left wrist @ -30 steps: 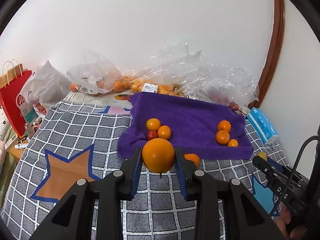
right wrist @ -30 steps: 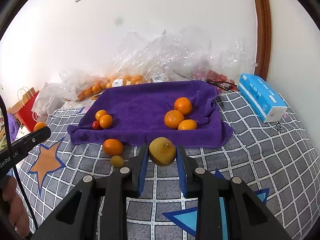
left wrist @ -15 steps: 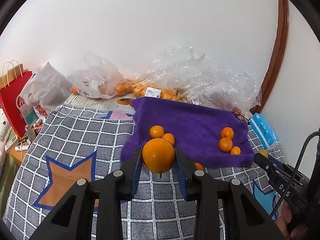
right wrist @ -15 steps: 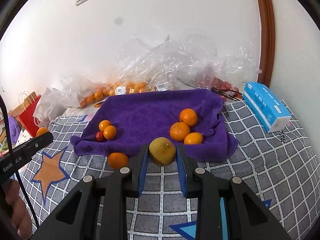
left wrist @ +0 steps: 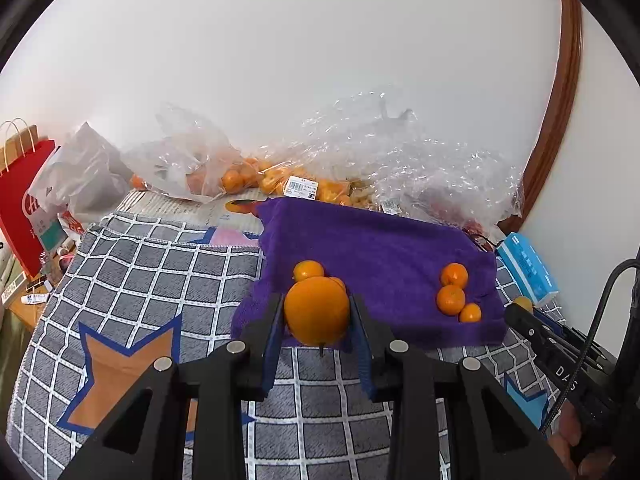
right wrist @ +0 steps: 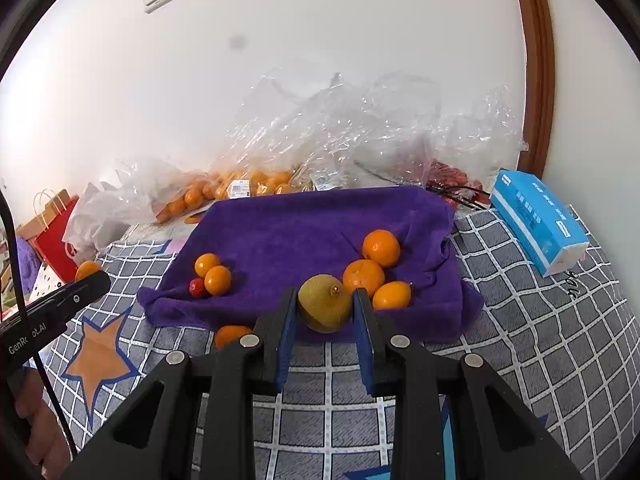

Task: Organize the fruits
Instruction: 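Carry the held orange and lemon over the purple towel with both tools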

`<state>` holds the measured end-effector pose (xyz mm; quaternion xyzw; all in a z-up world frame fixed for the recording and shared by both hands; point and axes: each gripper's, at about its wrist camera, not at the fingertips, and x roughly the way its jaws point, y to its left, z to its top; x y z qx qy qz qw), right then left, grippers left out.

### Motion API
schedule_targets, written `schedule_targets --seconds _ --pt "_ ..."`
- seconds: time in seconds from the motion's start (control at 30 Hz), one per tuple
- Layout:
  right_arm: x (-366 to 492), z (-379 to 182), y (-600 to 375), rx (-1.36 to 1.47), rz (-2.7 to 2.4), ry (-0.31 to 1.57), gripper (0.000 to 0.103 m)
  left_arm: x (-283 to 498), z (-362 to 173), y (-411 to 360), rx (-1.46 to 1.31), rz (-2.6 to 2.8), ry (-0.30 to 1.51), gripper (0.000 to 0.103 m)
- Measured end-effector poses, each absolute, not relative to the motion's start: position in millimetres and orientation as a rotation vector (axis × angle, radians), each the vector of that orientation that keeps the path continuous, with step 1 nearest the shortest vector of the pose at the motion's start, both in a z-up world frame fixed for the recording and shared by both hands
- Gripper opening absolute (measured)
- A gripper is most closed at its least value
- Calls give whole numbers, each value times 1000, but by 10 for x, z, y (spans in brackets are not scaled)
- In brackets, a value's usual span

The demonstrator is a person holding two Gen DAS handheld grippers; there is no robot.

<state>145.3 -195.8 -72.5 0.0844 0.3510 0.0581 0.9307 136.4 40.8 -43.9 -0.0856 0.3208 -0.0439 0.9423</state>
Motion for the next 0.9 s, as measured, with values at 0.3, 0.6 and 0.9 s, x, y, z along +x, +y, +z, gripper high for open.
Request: schedule_targets --seconds 0.3,0.6,0.9 --pt "1635 -709 -1922 157 126 715 27 1597 -467 376 -170 -90 669 30" --pt "1877 -809 -1854 167 146 728 27 1916 -558 313 -189 -93 692 30" --pt "2135 -961 -1894 173 130 753 27 2186 -774 198 -196 -108 737 30"
